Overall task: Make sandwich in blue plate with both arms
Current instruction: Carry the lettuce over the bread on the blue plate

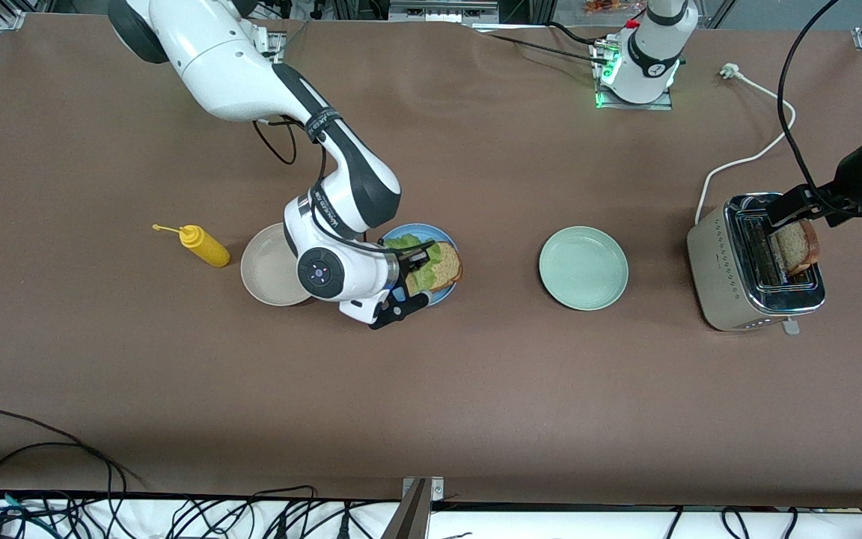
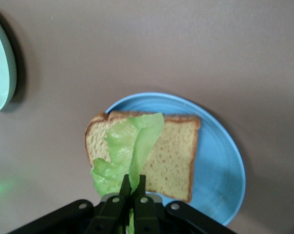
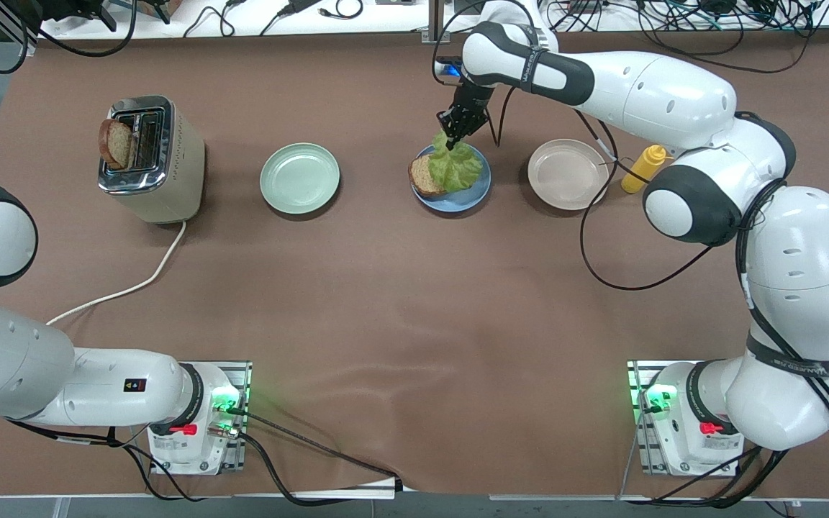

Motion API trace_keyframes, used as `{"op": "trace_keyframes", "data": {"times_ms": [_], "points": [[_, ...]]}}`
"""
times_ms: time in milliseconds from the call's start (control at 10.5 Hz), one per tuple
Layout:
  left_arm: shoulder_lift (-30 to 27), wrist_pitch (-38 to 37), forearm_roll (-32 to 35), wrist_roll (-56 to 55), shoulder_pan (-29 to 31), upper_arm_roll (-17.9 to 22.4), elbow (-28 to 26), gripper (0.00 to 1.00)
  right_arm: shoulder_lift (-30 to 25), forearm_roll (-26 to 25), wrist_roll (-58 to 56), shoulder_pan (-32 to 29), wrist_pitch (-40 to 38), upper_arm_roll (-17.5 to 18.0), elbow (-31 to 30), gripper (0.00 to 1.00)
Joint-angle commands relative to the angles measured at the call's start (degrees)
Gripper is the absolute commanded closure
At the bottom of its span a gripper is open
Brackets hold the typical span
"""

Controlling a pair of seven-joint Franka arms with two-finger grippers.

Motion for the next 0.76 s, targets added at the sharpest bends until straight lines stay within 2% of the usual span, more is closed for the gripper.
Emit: {"op": "trace_keyframes", "data": {"times_ms": [0,191,477,667], "points": [[0.03,-0.54,1.35,0.57,0.21,-0.29,0.80,0.00,1.14,-0.35,-1.08,1.27,8.46,-0.24,-0.09,0.00],[0.03,-0.54,1.35,0.57,0.21,-0.29,0.80,0.00,1.14,-5.18,-5.11,1.97,11.31,-0.16,-0.44,0.00],[0.03,-0.54,1.35,0.57,0.21,-0.29,0.80,0.00,0.61,-7.48,-9.25,1.28,11.06,-0.42,0.08,0.00],[0.03,-0.54,1.35,0.57,0.21,-0.29,0.80,0.00,-1.05,-9.05,-9.70,-0.04,7.74,-1.29,0.08,0.00]]}}
